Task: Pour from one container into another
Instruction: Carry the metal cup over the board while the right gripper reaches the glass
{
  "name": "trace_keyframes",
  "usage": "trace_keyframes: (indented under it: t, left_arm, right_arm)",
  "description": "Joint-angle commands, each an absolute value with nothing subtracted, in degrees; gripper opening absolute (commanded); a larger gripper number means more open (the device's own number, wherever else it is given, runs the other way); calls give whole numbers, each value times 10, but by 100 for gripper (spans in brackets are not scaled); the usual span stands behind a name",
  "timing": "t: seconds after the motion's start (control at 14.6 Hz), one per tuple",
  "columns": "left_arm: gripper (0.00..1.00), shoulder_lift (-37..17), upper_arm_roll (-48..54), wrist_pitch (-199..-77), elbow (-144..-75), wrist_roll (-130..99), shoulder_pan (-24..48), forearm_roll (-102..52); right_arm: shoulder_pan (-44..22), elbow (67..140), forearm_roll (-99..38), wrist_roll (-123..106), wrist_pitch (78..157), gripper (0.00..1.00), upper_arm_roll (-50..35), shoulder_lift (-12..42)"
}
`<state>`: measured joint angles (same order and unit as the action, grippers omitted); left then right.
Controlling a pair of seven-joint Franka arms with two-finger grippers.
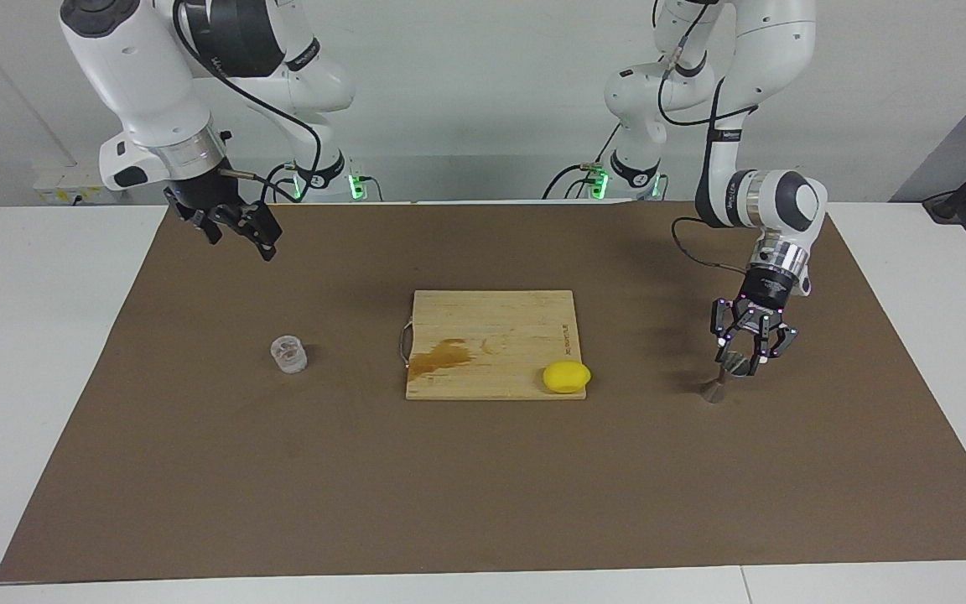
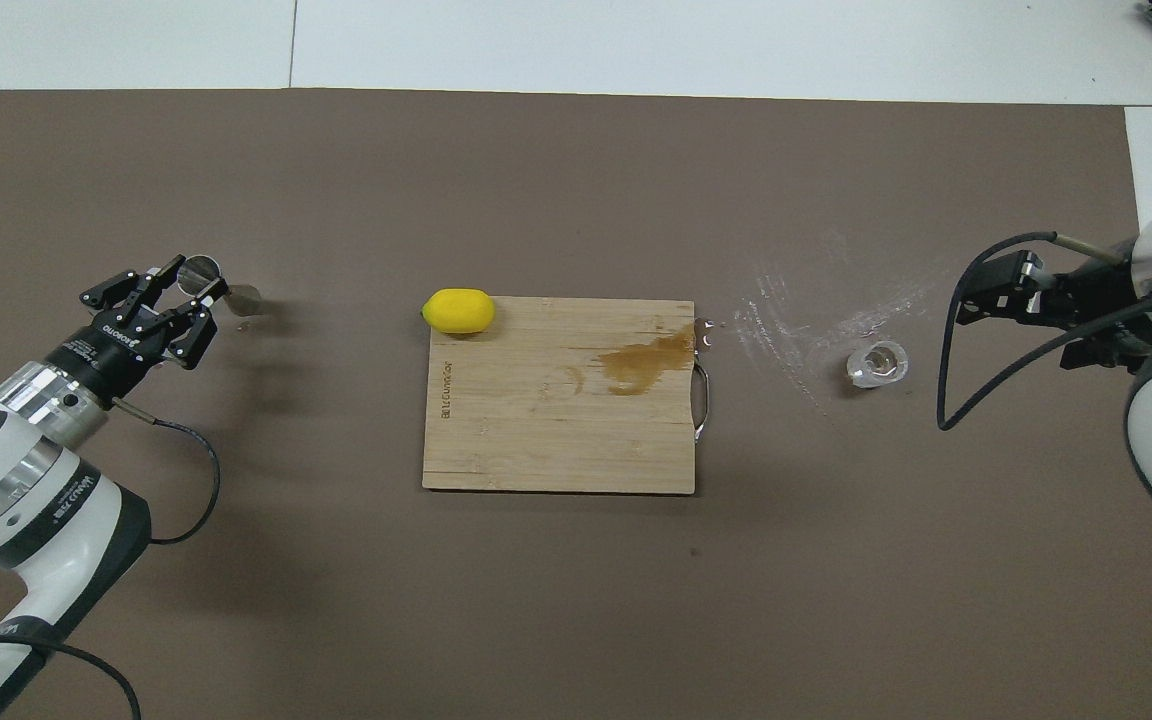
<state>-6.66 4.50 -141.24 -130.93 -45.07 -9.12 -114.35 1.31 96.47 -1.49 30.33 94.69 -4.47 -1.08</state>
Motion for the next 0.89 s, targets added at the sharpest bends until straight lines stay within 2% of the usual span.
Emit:
trace_keyframes:
  t: [0.0, 0.34, 0.48, 0.68, 0.82]
  left_arm:
    - [0, -81, 43, -1422, -1298, -419, -88, -1159]
    - [0, -58, 60, -1342, -1288, -438, -69, -1152]
    - [0, -41, 92, -1346, -1273, -509, -55, -1151]
    - [0, -33, 177, -1396, -1243, -564, -34, -1151]
    - [0, -44, 202, -1463, -1212, -564, 23, -1152]
  right_arm:
    - [27, 983, -42, 381, 946, 100, -47, -15]
    - [69, 1003, -138, 609, 964, 100, -47, 4]
    - [92, 1026, -185, 692, 1000, 100, -47, 4]
    - [142, 1073, -280, 718, 1024, 100, -47, 4]
    - [170, 1099, -328, 717, 1042, 100, -47, 8]
